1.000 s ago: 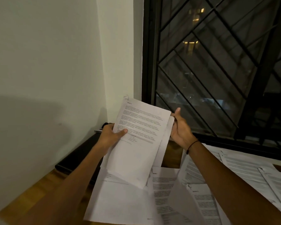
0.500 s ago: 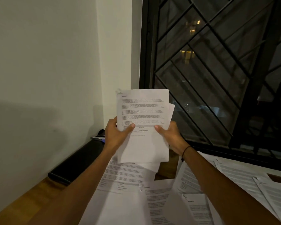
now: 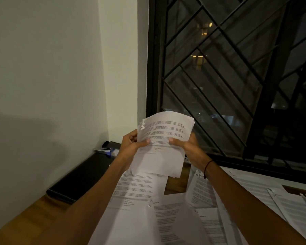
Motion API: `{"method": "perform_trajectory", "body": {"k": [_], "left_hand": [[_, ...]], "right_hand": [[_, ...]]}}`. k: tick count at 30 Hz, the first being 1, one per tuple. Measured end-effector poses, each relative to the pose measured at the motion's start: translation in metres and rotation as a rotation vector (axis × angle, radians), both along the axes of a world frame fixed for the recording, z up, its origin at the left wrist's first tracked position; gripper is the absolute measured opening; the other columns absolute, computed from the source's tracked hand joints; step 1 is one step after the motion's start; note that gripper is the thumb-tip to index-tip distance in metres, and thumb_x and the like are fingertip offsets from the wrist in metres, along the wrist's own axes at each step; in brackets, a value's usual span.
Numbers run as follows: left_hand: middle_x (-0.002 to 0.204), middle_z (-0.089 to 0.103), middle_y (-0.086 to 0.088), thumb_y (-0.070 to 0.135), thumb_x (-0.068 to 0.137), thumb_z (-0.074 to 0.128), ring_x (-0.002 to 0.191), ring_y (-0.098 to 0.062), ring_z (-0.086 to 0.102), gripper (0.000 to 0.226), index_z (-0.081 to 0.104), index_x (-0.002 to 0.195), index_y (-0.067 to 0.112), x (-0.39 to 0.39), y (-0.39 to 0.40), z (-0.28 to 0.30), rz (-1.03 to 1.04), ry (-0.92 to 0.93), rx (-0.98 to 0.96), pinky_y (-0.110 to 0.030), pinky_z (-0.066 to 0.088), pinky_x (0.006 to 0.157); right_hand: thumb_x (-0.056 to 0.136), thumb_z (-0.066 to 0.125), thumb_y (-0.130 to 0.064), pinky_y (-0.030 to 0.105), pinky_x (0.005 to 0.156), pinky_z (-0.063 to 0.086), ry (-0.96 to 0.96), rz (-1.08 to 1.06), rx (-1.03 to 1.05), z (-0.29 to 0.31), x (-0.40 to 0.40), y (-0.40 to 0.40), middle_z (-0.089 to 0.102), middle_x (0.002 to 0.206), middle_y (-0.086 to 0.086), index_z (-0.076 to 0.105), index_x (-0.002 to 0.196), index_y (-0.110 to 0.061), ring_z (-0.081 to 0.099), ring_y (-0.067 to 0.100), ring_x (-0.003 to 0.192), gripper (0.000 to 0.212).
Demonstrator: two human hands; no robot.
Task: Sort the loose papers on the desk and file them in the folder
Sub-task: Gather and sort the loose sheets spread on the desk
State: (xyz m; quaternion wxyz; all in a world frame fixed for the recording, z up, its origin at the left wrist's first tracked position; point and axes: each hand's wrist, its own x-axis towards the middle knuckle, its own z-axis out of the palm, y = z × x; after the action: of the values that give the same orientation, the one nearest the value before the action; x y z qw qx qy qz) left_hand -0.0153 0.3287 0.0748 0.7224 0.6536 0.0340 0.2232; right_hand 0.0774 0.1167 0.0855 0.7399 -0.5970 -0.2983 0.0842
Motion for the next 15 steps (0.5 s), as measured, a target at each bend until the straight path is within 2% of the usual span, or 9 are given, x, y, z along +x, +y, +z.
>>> {"method": "perform_trajectory", "body": {"k": [2, 6, 9, 12, 15], "left_hand": [[0.114, 0.076, -0.006, 0.01, 0.082, 0.082, 0.103, -0.03, 0.074, 0.049, 0.066, 0.127, 0.015, 0.002, -0.001, -0.002, 0.038, 0.006, 0.014, -0.049, 0.061, 0.089], [0.112, 0.076, -0.002, 0.026, 0.09, 0.076, 0.102, -0.024, 0.074, 0.029, 0.067, 0.118, 0.023, 0.005, -0.008, 0.001, 0.086, 0.009, 0.057, -0.046, 0.061, 0.09], [0.108, 0.078, -0.001, 0.033, 0.093, 0.072, 0.096, -0.021, 0.076, 0.024, 0.067, 0.114, 0.021, 0.006, -0.017, 0.007, 0.097, -0.019, 0.041, -0.044, 0.063, 0.084], [0.107, 0.078, -0.001, 0.028, 0.091, 0.075, 0.094, -0.021, 0.077, 0.027, 0.067, 0.116, 0.019, 0.01, -0.023, 0.003, 0.099, -0.026, 0.01, -0.041, 0.063, 0.08], [0.11, 0.077, -0.007, 0.016, 0.087, 0.08, 0.091, -0.023, 0.077, 0.033, 0.066, 0.117, 0.016, 0.014, -0.029, -0.015, 0.038, 0.074, 0.002, -0.048, 0.063, 0.081]], "right_hand": [[0.087, 0.077, -0.001, 0.042, 0.083, 0.064, -0.002, -0.017, 0.019, -0.003, 0.0, 0.0, 0.076, 0.115, 0.01, 0.067, 0.116, -0.012, 0.074, 0.028, 0.106, 0.032], [0.093, 0.073, -0.007, 0.039, 0.081, 0.064, -0.049, -0.089, 0.024, -0.004, 0.002, 0.003, 0.079, 0.109, 0.005, 0.069, 0.113, -0.012, 0.075, 0.027, 0.104, 0.02], [0.092, 0.075, -0.008, 0.044, 0.083, 0.064, -0.058, -0.161, 0.03, 0.005, 0.003, 0.001, 0.078, 0.108, 0.008, 0.069, 0.112, -0.009, 0.077, 0.023, 0.097, 0.021], [0.091, 0.075, -0.004, 0.035, 0.078, 0.065, -0.056, -0.194, 0.043, 0.005, 0.004, -0.006, 0.076, 0.104, 0.001, 0.068, 0.108, -0.015, 0.077, 0.014, 0.093, 0.022], [0.089, 0.077, -0.005, 0.033, 0.074, 0.064, -0.008, -0.163, -0.04, -0.014, 0.006, -0.016, 0.078, 0.102, 0.002, 0.069, 0.107, -0.016, 0.077, 0.023, 0.098, 0.023]]}}
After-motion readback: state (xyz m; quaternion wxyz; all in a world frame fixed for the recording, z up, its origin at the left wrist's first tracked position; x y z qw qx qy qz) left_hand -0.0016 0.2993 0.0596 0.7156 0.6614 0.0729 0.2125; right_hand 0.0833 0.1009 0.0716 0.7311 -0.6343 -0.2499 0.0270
